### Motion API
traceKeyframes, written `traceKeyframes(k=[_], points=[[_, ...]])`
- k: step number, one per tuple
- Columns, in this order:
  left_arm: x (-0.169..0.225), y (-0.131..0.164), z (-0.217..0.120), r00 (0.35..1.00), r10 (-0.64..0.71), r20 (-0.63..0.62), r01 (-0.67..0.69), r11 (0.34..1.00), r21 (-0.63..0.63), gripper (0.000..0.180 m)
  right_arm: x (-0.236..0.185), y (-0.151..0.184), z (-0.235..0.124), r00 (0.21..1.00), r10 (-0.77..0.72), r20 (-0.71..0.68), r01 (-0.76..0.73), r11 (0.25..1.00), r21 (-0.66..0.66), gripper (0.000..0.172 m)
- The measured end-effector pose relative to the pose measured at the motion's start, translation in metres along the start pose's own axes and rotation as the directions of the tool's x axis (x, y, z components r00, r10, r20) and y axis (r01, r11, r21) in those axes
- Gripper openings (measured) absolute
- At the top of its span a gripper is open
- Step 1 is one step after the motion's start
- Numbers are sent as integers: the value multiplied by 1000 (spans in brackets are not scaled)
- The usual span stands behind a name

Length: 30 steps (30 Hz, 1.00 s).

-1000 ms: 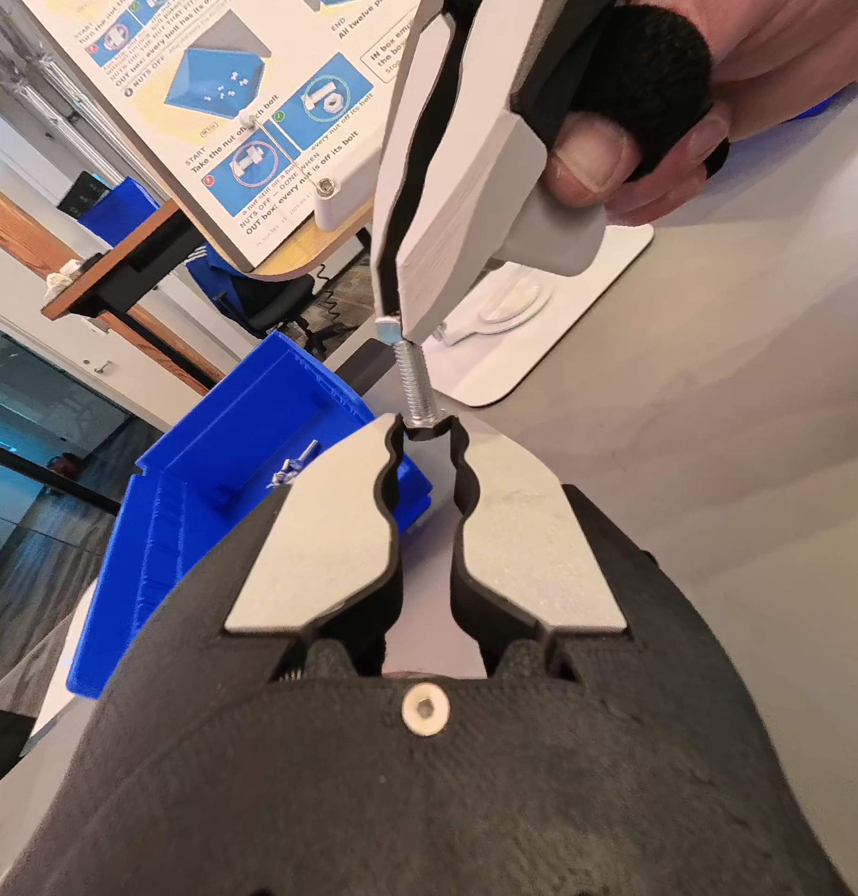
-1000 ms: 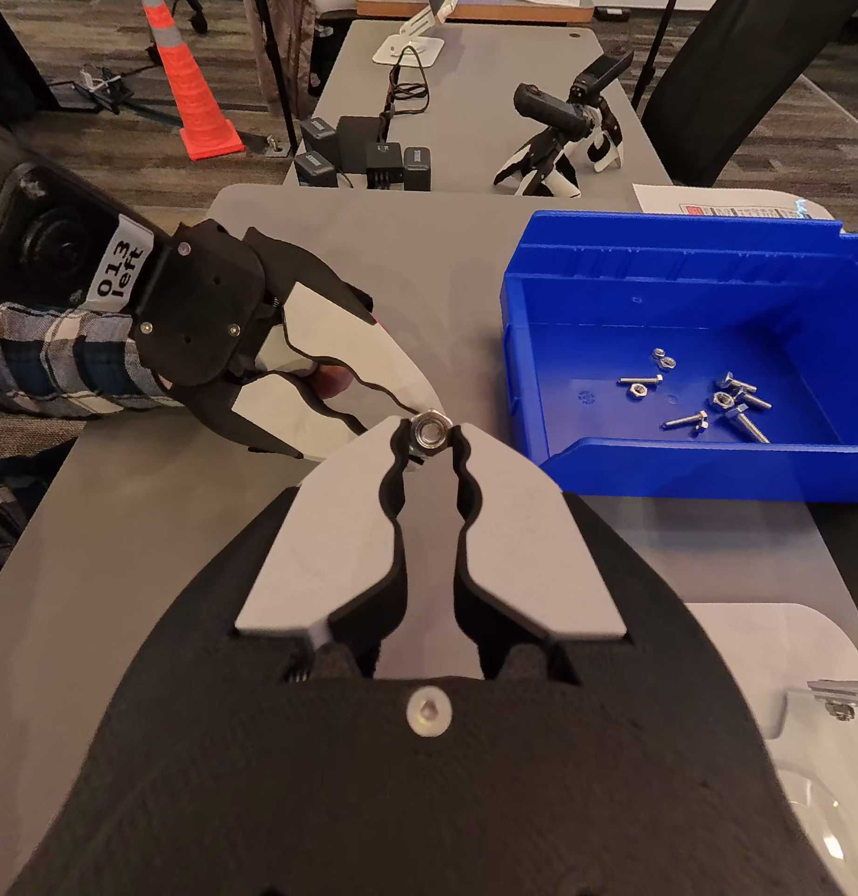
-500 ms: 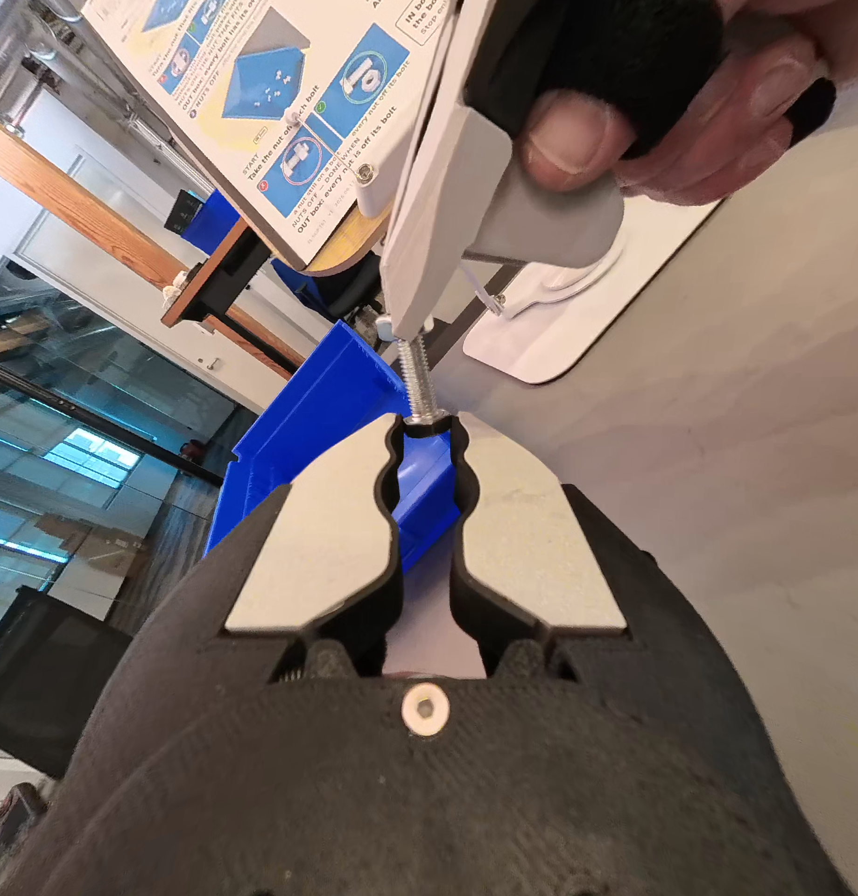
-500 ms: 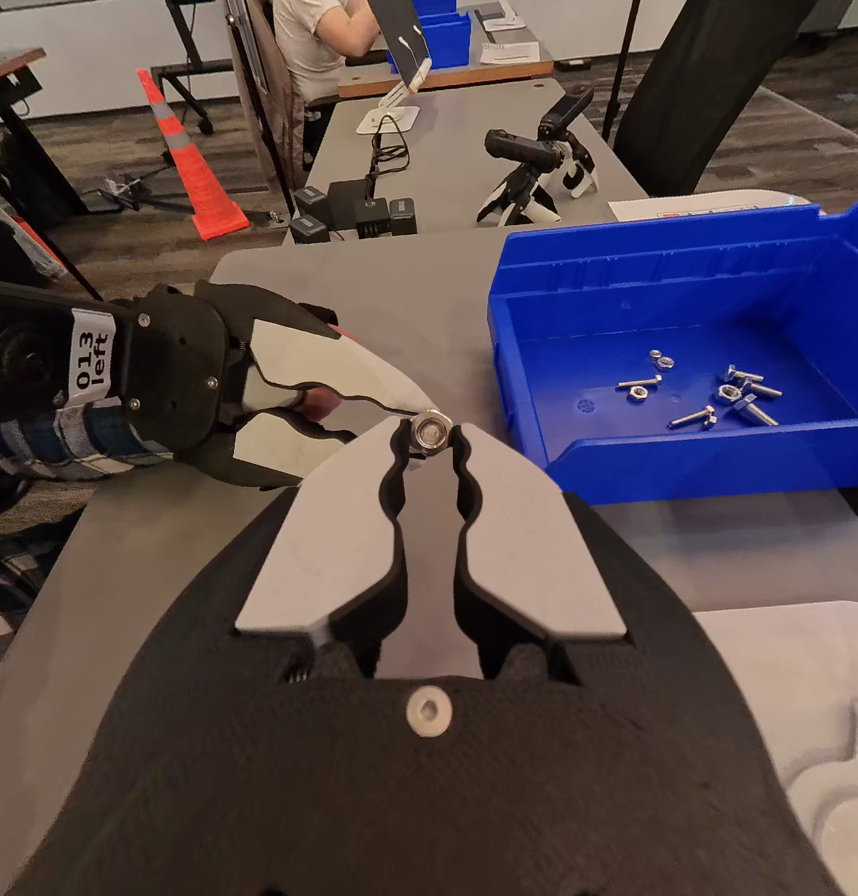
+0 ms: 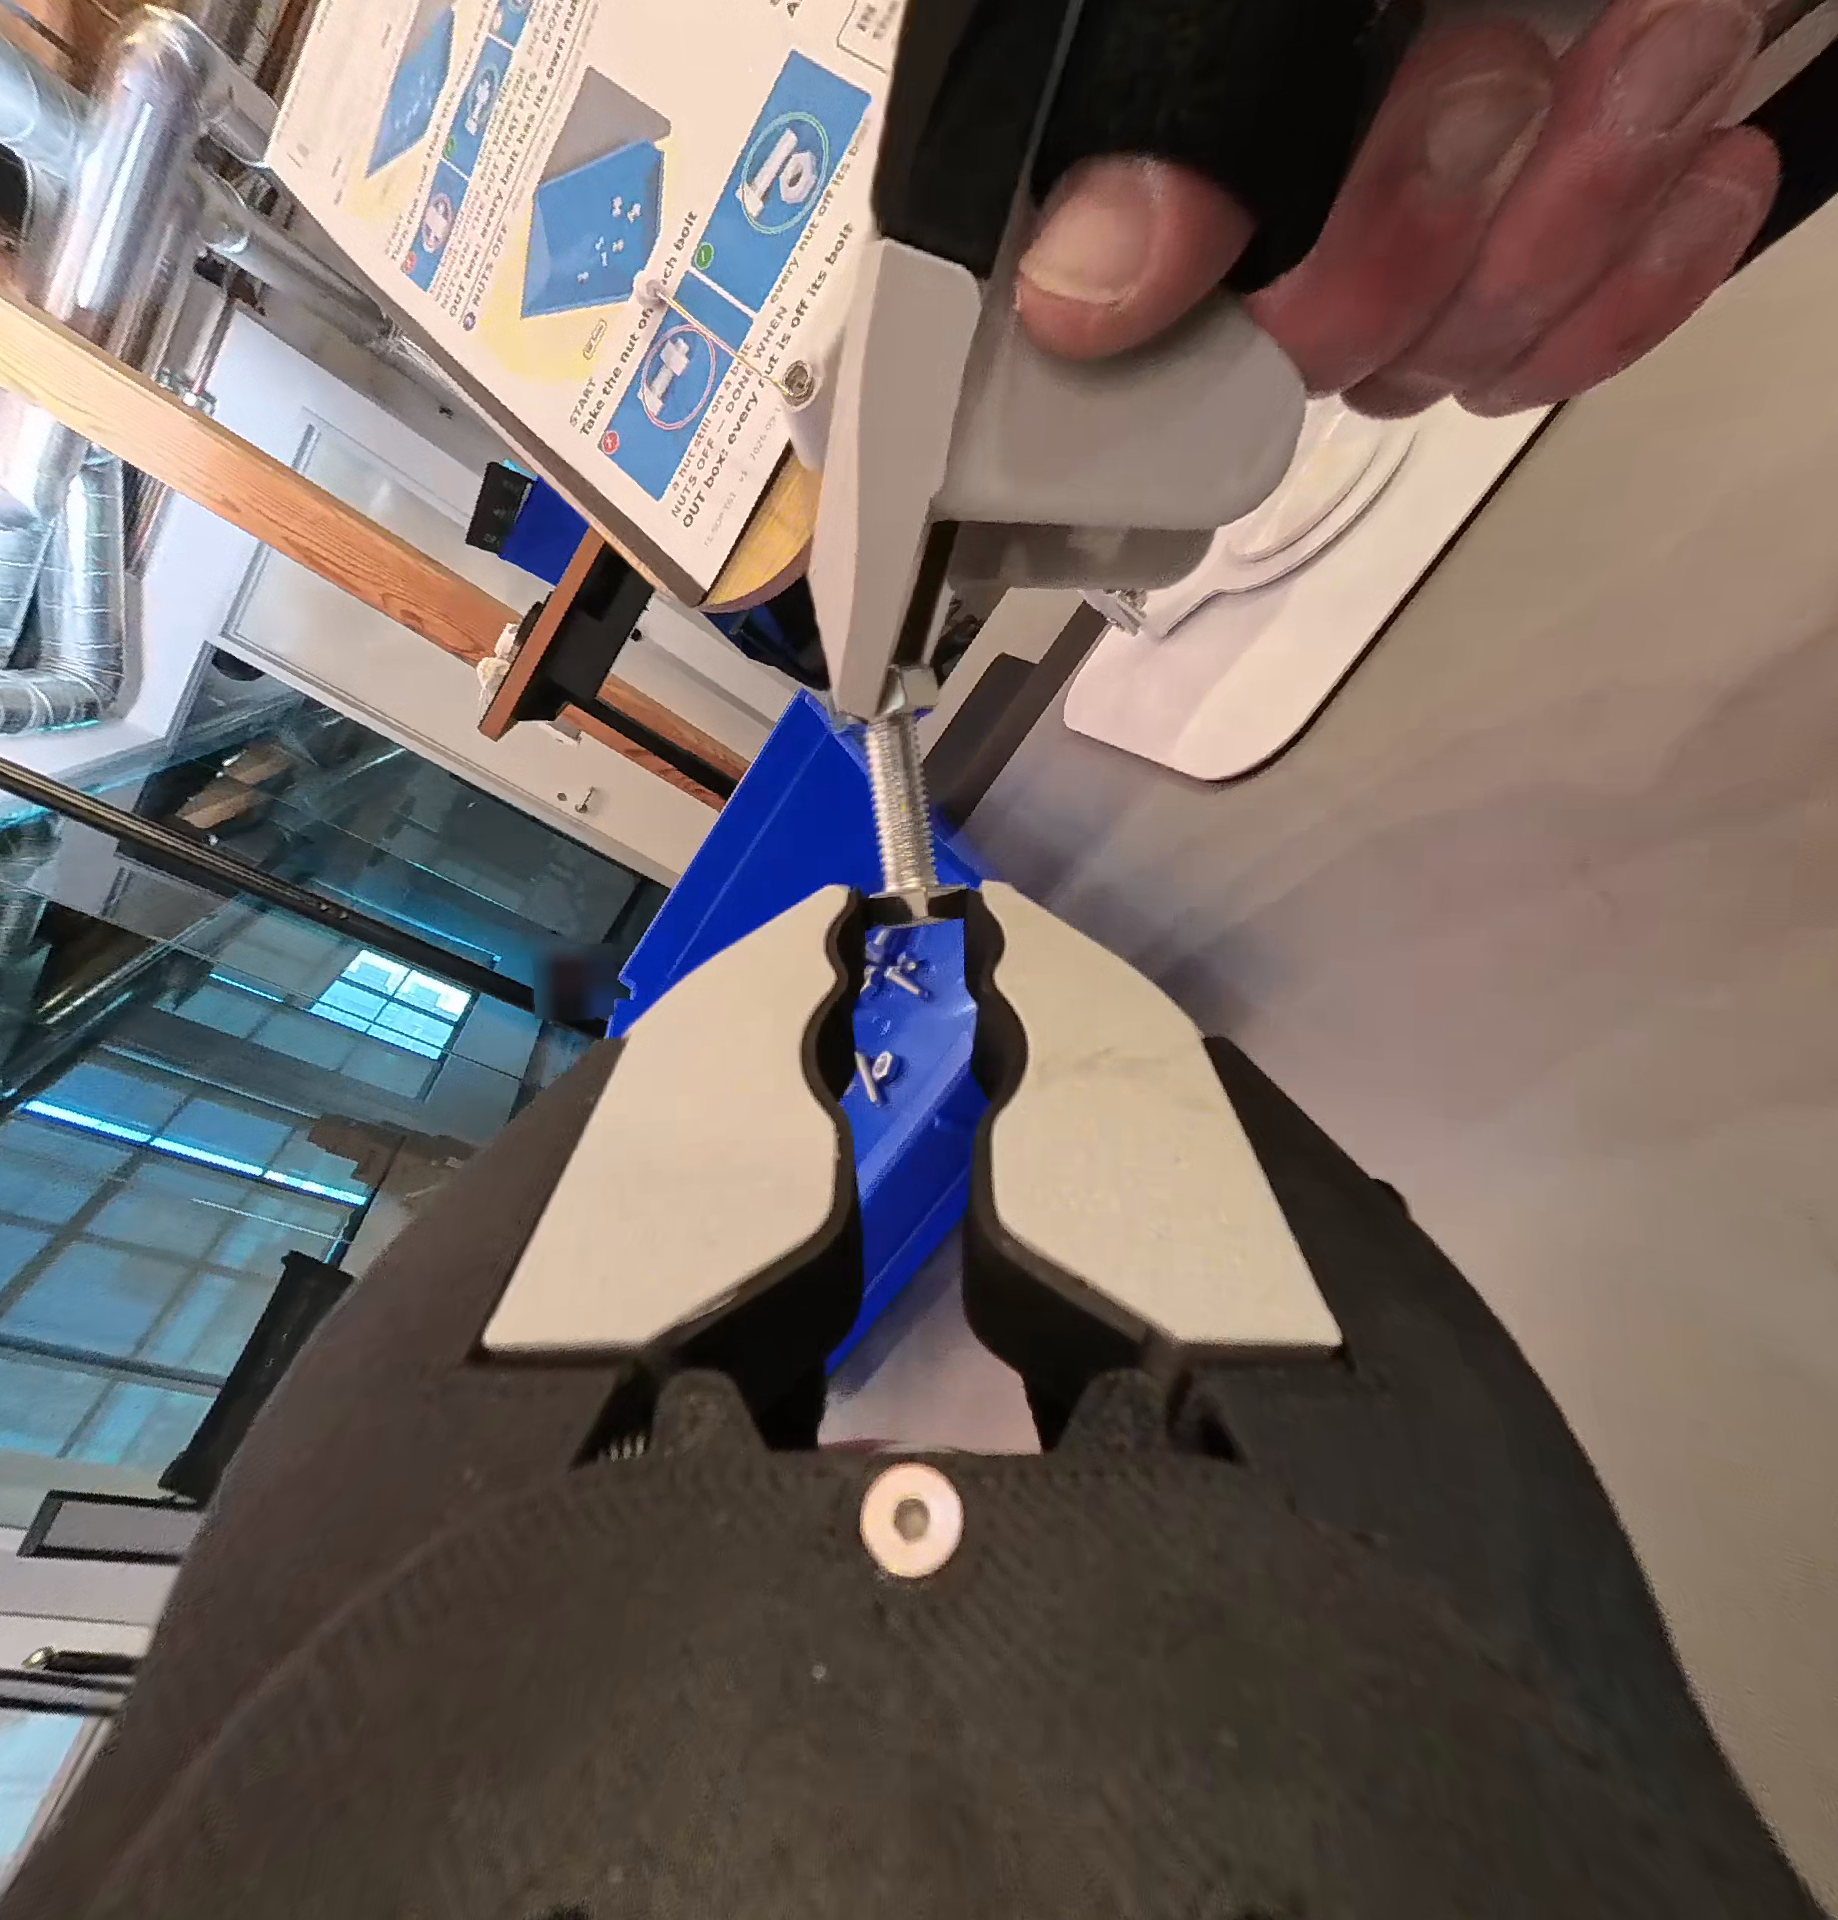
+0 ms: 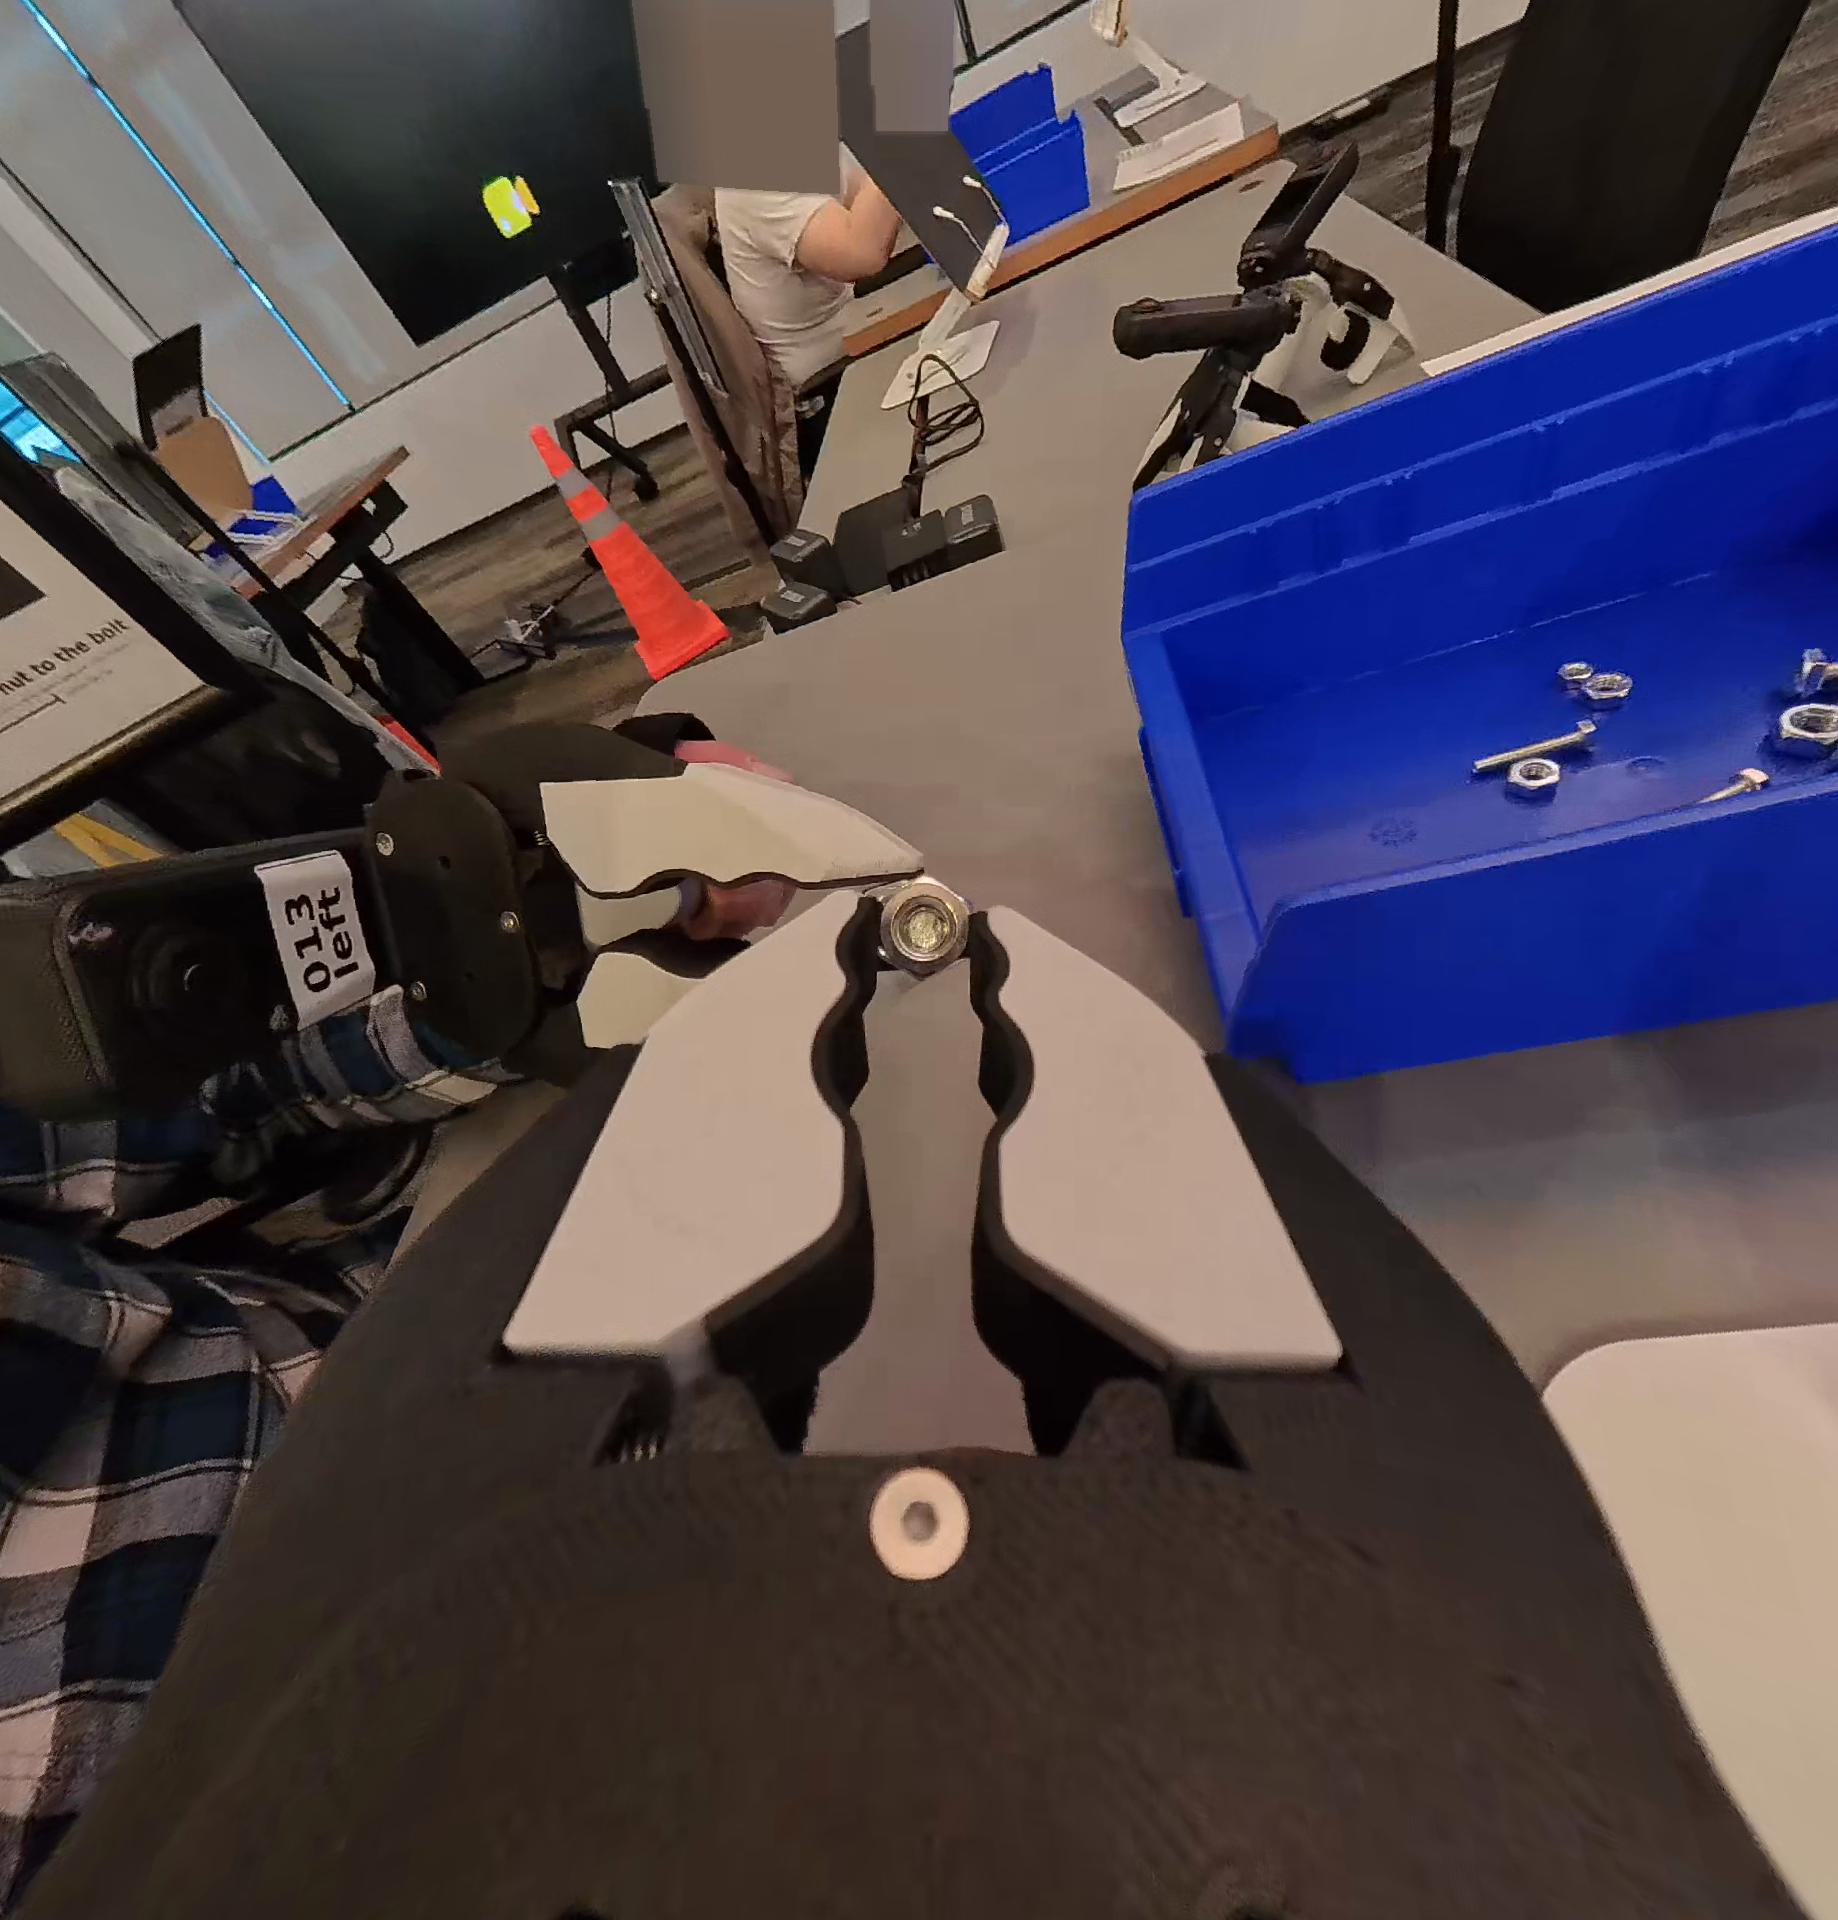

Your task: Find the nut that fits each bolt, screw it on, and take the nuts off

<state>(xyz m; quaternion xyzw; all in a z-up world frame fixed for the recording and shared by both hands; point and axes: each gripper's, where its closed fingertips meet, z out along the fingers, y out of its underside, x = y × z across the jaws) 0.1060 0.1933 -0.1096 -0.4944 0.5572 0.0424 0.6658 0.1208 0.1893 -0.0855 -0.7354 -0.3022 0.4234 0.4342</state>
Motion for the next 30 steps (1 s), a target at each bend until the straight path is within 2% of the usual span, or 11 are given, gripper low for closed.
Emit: traceKeyframes(k=[12, 21, 30], points=[[0, 1, 1, 1000, -13, -3, 13, 1000, 2, 18, 2, 1, 1, 1000, 6, 1, -6, 1000, 12, 17], [0, 1, 0, 1000, -23, -7, 23, 1000, 3, 18, 0, 1, 1, 998, -57, -29, 57, 998, -1, 17], [0, -2, -2, 1000, -16, -12, 16, 1000, 19, 17, -3, 0, -1, 998, -70, -2, 69, 998, -8, 17]])
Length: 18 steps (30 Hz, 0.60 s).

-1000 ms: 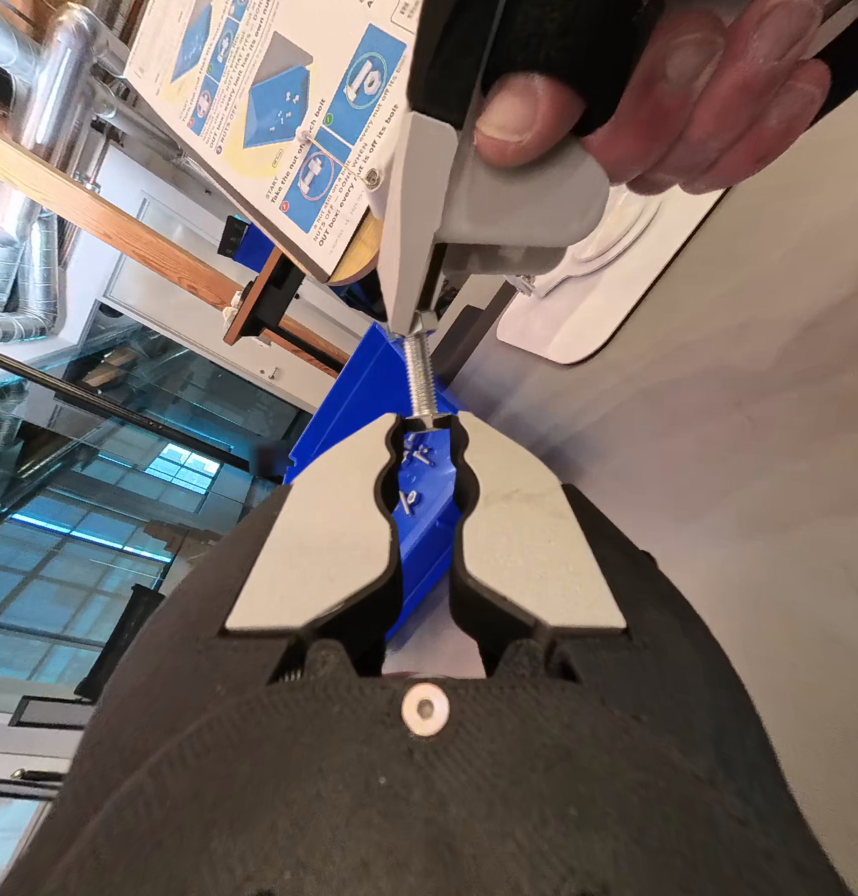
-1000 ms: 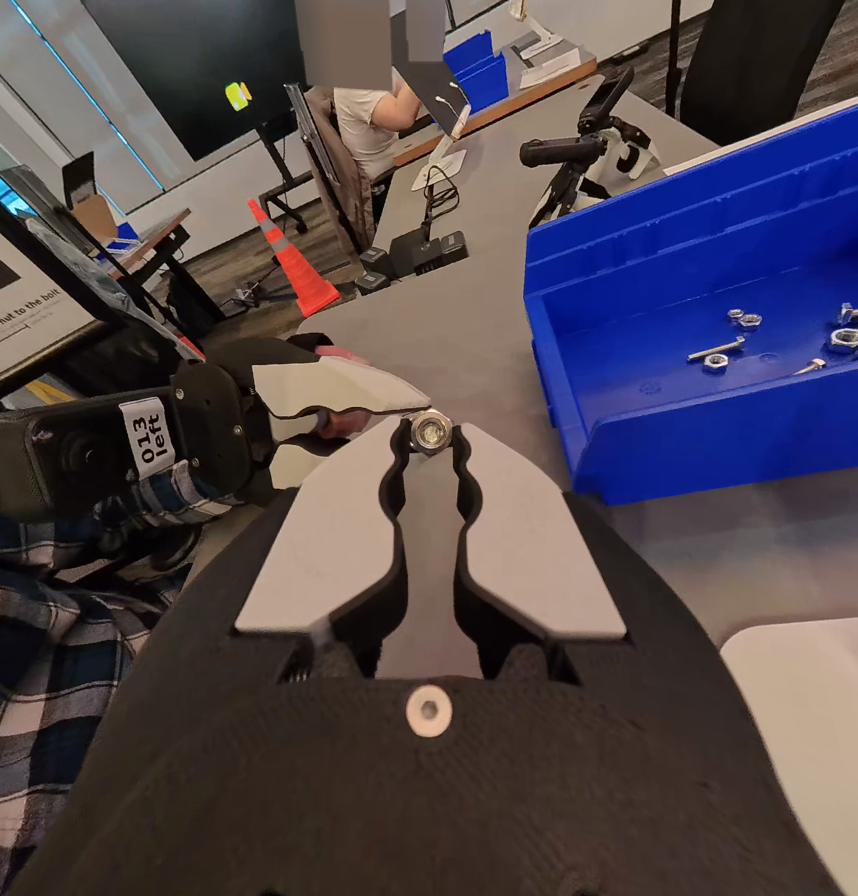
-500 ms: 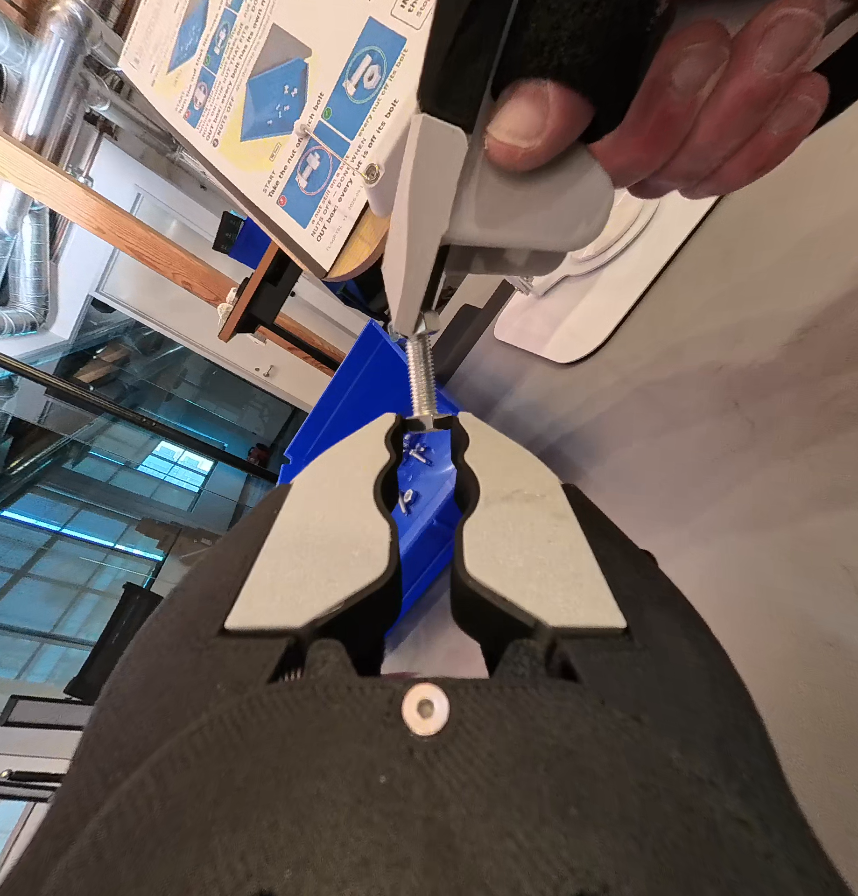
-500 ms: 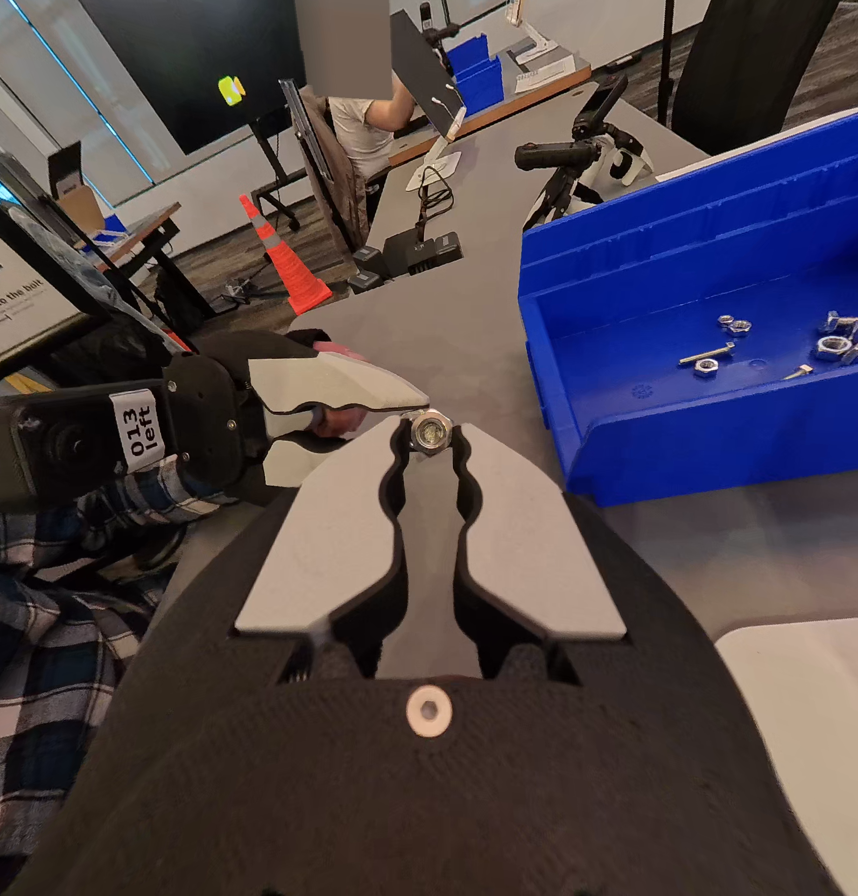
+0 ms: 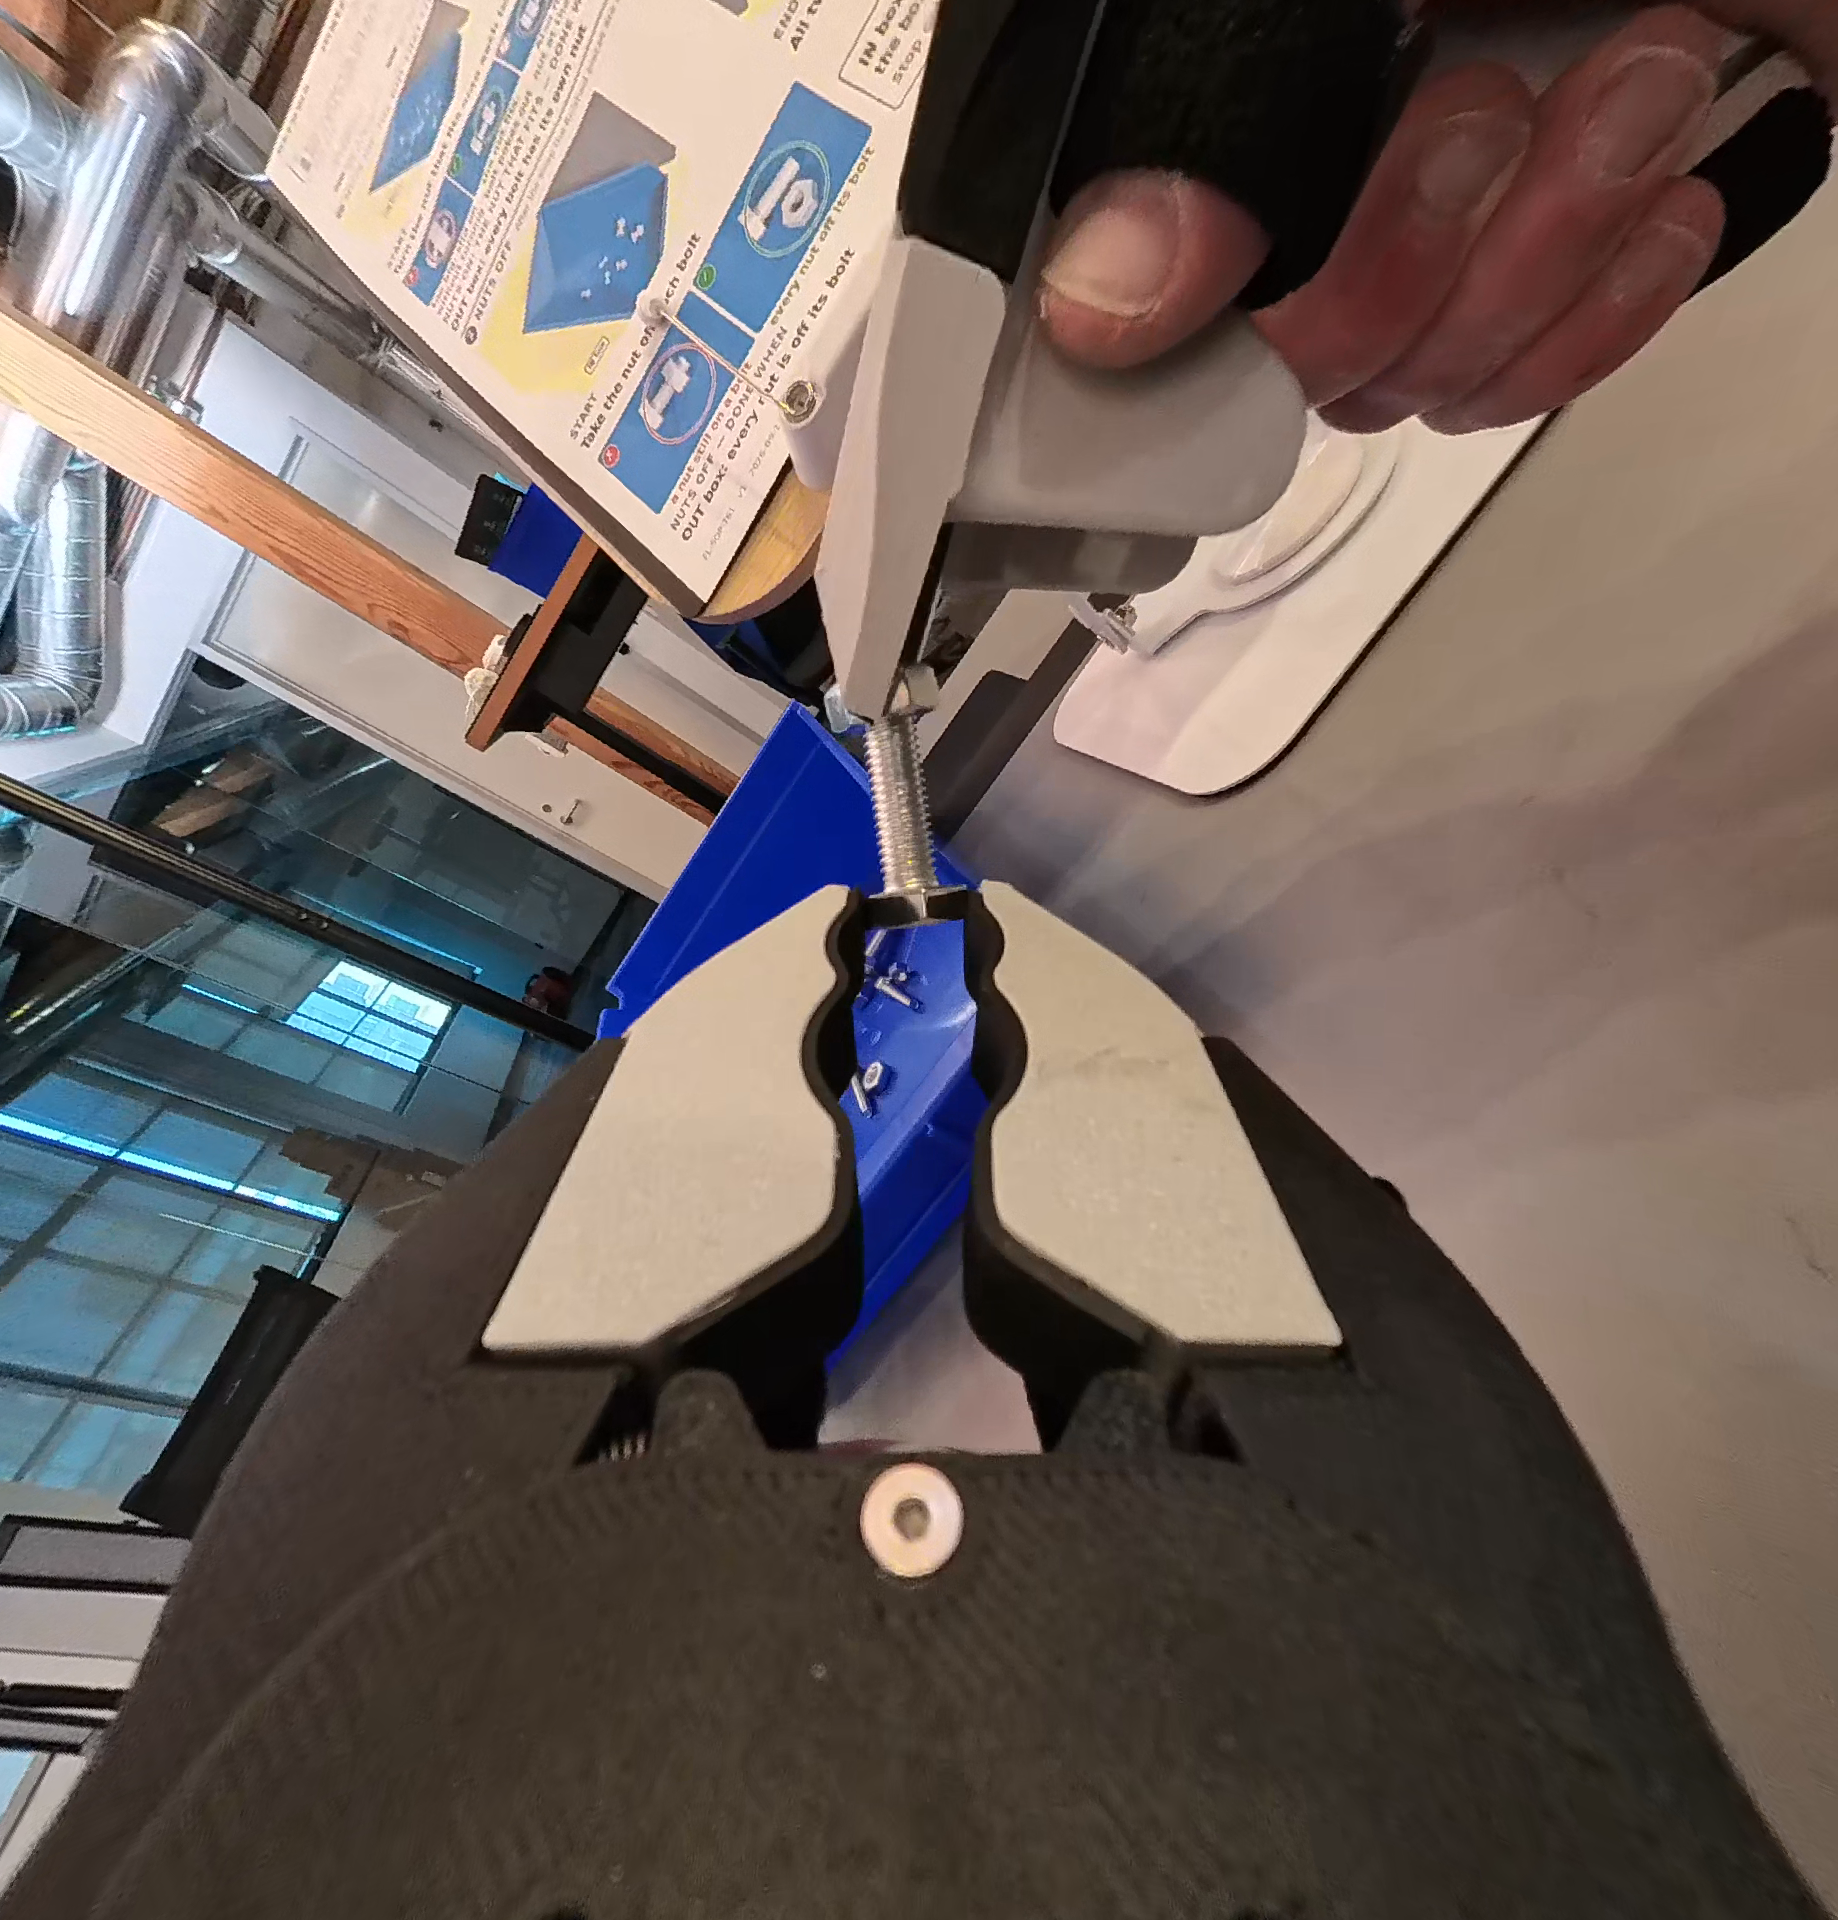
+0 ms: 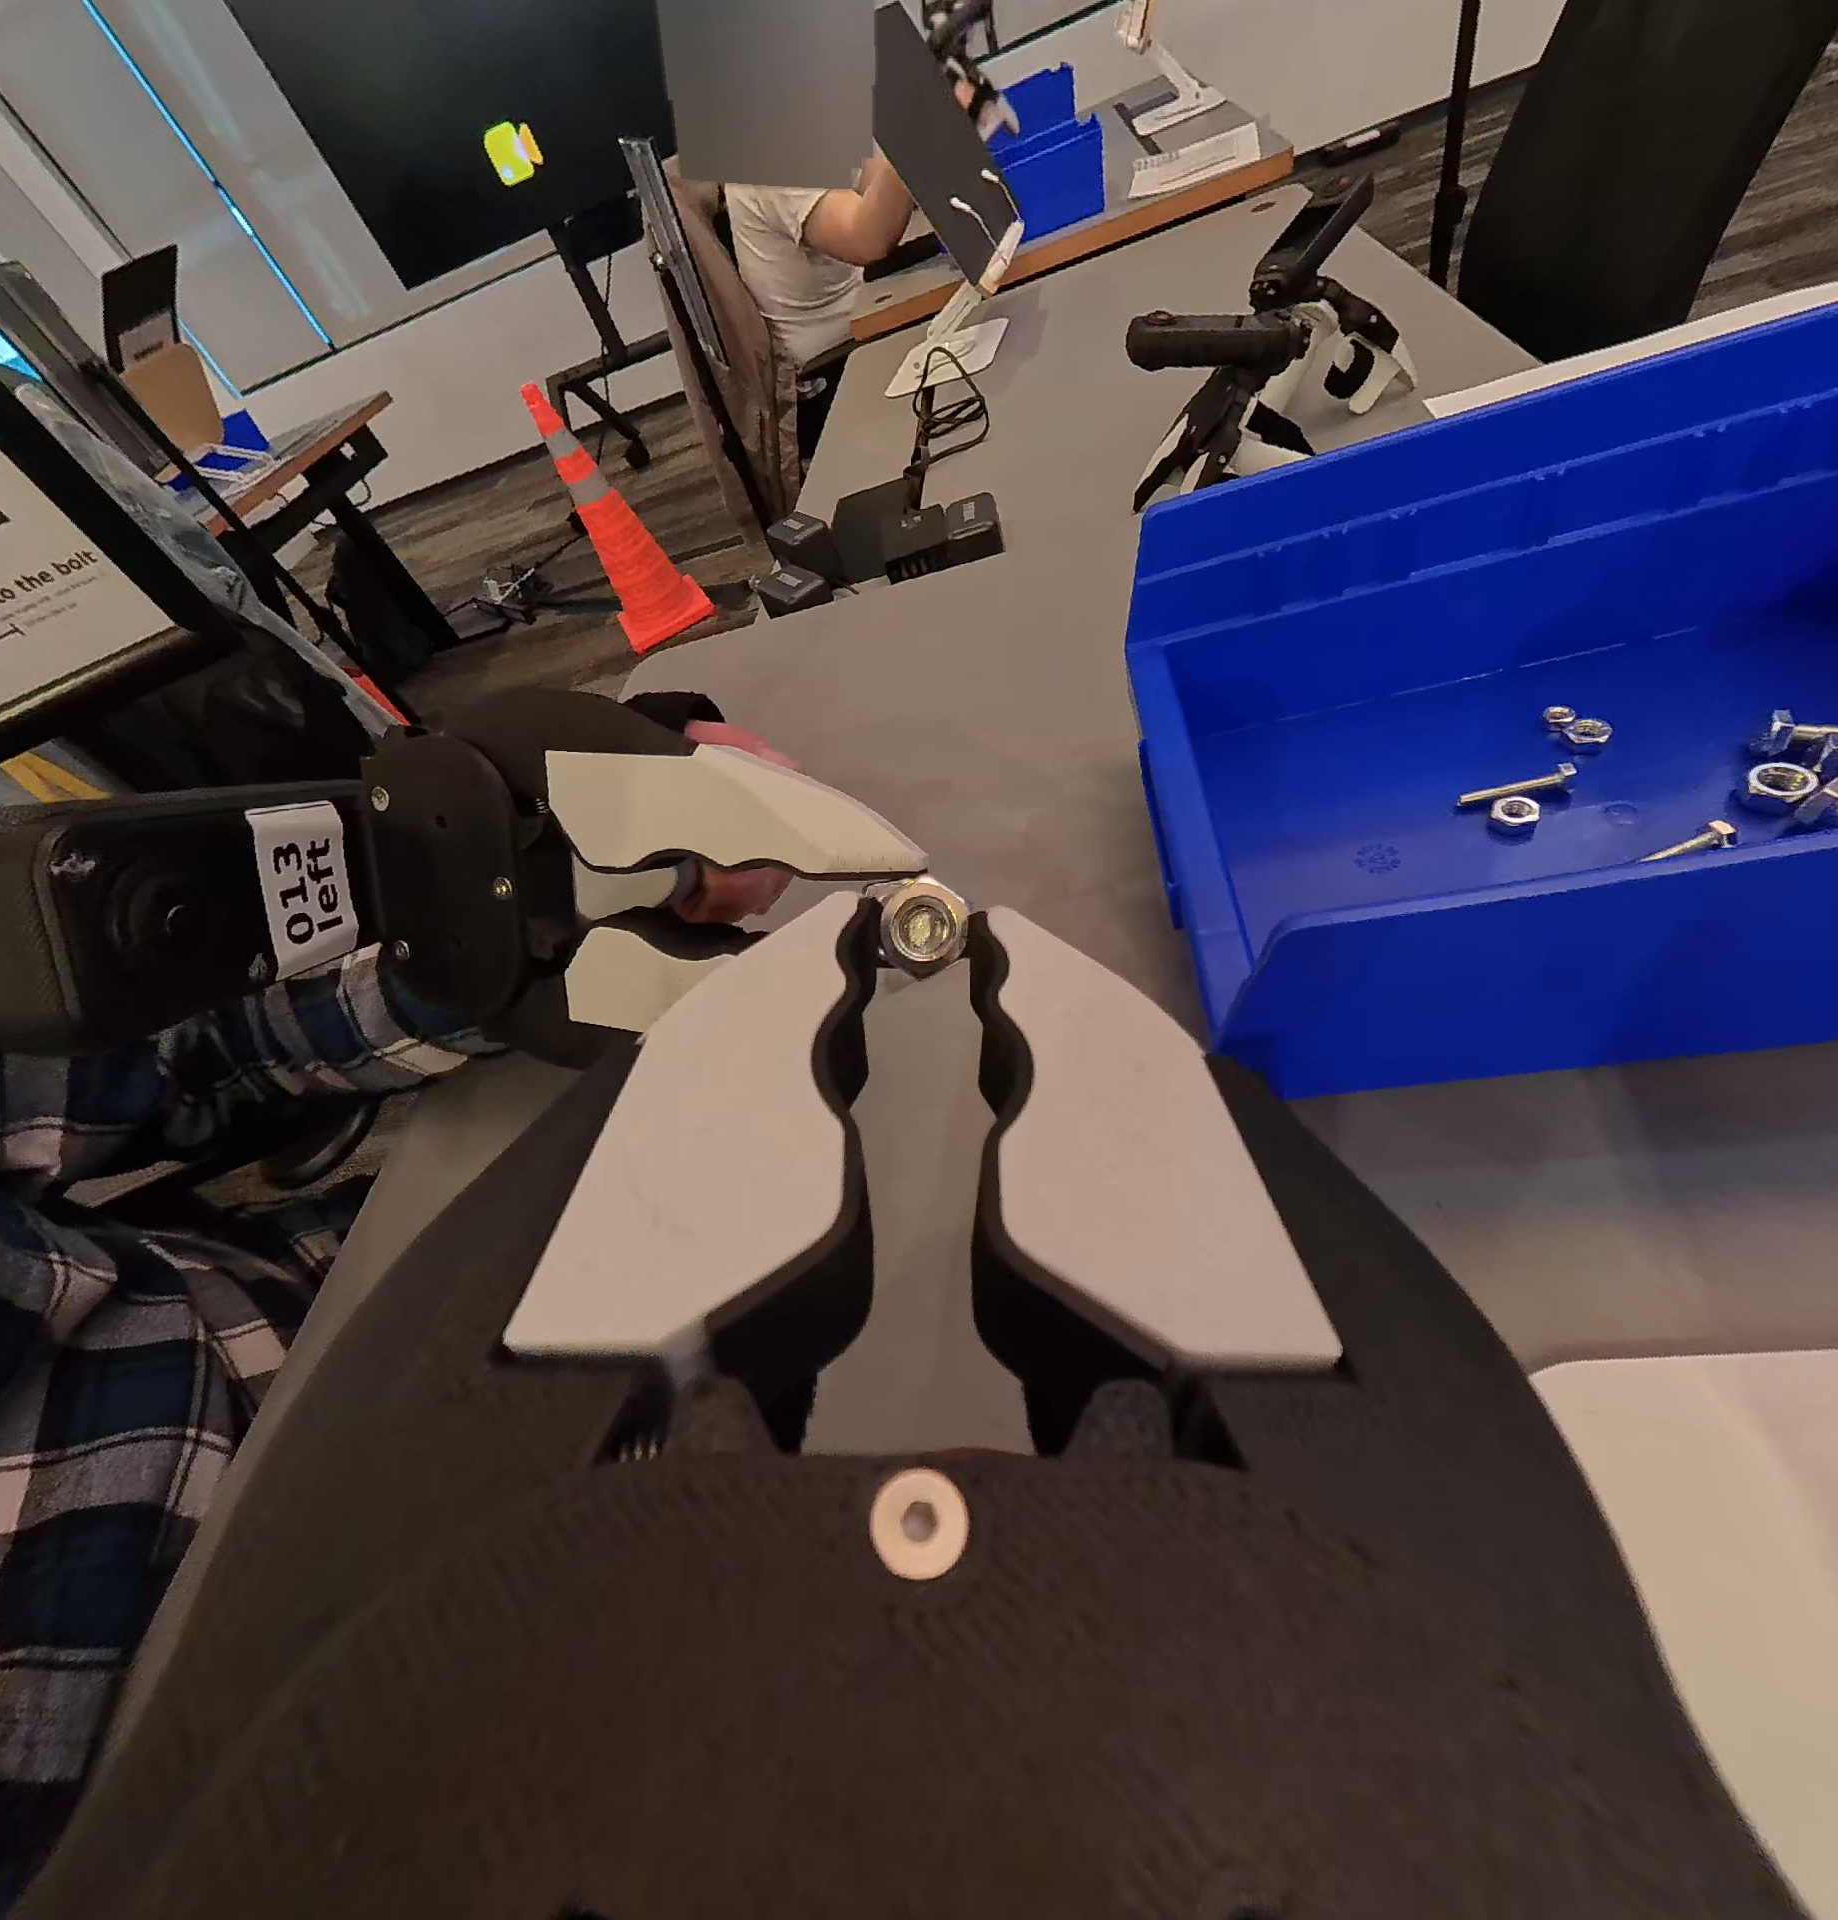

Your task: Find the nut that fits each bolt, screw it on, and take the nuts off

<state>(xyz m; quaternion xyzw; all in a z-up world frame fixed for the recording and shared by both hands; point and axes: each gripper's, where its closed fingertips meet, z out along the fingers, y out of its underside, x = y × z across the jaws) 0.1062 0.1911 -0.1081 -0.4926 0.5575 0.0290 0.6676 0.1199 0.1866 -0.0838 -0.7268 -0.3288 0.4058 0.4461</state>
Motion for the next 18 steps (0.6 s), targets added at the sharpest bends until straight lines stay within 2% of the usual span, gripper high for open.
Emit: traceKeyframes(k=[18], points=[[-1, -6, -3, 1000, -9, 7, 9, 999, 32, 17, -6, -3, -3, 999, -51, 18, 51, 999, -9, 17]])
